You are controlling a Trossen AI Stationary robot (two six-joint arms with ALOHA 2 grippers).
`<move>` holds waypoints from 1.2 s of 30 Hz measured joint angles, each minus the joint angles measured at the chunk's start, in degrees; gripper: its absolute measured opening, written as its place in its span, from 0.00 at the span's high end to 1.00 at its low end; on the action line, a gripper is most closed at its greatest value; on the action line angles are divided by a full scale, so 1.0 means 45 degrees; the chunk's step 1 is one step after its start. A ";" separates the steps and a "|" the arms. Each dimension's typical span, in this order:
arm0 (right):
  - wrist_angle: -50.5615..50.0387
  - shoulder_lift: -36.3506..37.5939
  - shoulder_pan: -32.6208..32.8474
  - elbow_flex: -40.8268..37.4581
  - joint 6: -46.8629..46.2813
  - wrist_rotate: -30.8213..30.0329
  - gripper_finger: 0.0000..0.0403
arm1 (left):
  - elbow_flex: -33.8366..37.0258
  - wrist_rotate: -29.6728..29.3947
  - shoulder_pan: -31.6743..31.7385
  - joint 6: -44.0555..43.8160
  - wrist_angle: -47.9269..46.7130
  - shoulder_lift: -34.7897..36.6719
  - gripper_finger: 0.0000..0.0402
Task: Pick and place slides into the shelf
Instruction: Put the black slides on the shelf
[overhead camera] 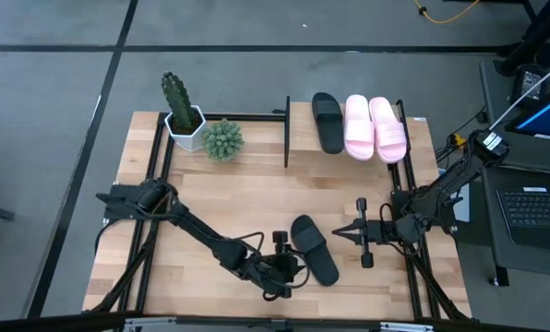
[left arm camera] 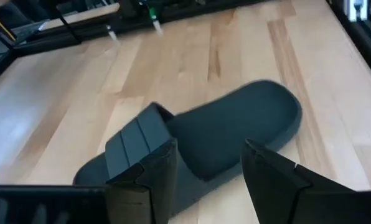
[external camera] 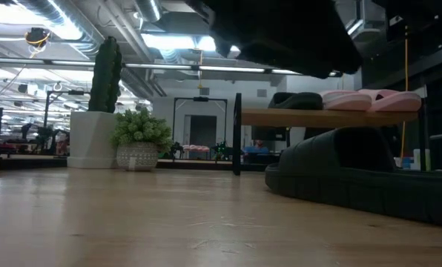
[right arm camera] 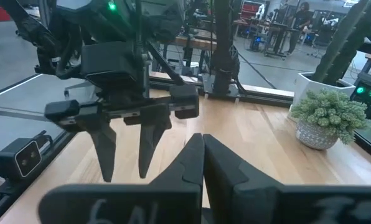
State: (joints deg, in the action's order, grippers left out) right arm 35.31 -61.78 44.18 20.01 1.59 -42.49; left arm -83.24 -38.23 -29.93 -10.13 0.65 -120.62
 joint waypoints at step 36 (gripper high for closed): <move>-0.0597 0.0000 -0.0019 0.0005 0.0028 0.0005 0.98 | 0.0011 0.0297 0.0828 -0.0006 0.0475 -0.1100 0.59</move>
State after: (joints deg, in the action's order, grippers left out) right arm 32.62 -61.78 44.10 20.03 1.72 -42.47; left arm -83.19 -36.89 -26.20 -10.16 2.79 -125.57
